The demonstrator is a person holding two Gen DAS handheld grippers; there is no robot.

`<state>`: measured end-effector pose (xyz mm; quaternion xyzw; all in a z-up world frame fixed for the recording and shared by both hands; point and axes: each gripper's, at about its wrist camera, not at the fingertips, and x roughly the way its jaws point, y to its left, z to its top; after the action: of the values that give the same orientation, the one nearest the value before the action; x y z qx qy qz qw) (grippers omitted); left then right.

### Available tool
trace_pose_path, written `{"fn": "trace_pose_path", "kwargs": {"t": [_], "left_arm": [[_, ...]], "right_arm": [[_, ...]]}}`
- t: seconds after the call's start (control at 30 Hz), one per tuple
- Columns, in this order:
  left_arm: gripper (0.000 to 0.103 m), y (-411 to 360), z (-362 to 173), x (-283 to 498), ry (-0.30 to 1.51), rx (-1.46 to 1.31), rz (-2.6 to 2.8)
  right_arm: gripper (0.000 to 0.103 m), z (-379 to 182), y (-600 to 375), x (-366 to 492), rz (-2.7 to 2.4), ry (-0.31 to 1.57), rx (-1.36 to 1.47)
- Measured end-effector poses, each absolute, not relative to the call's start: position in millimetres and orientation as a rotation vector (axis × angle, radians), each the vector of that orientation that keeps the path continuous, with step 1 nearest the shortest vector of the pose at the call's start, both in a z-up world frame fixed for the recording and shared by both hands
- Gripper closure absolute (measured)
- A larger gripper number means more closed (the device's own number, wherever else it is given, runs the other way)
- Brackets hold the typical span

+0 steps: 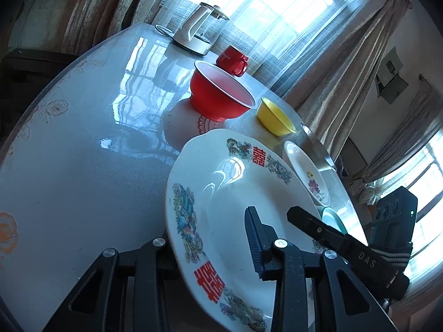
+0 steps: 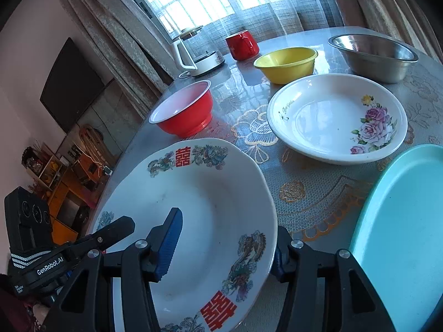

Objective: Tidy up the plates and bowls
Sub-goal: 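Close the left gripper on the plate rim while the right gripper closes beside it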

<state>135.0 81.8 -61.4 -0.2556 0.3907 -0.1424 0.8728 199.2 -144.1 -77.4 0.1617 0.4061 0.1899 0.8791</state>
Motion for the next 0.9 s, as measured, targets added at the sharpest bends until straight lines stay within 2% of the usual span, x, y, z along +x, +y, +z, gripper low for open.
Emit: {"fn": "trace_pose_path", "kwargs": {"t": [0.07, 0.13, 0.2, 0.6, 0.73, 0.9], "left_arm": [[0.071, 81.1, -60.7, 133.0, 0.822, -0.514, -0.291], [0.076, 82.7, -61.3, 130.5, 0.827, -0.507, -0.285], [0.078, 85.0, -62.5, 130.3, 0.827, -0.518, -0.284], [0.079, 84.5, -62.4, 130.3, 0.829, -0.523, -0.281], [0.080, 84.5, -62.3, 130.4, 0.827, -0.525, -0.281], [0.080, 85.6, -62.4, 130.0, 0.823, -0.528, -0.277]], "right_arm": [[0.056, -77.8, -146.6, 198.8, 0.380, 0.847, 0.348], [0.070, -79.5, -152.1, 197.9, 0.359, 0.850, 0.371], [0.076, -81.9, -156.2, 198.9, 0.355, 0.855, 0.391], [0.075, -81.6, -152.4, 197.5, 0.373, 0.859, 0.365], [0.083, -83.2, -155.5, 199.6, 0.386, 0.859, 0.390], [0.083, -76.1, -153.9, 190.0, 0.420, 0.804, 0.381]]}}
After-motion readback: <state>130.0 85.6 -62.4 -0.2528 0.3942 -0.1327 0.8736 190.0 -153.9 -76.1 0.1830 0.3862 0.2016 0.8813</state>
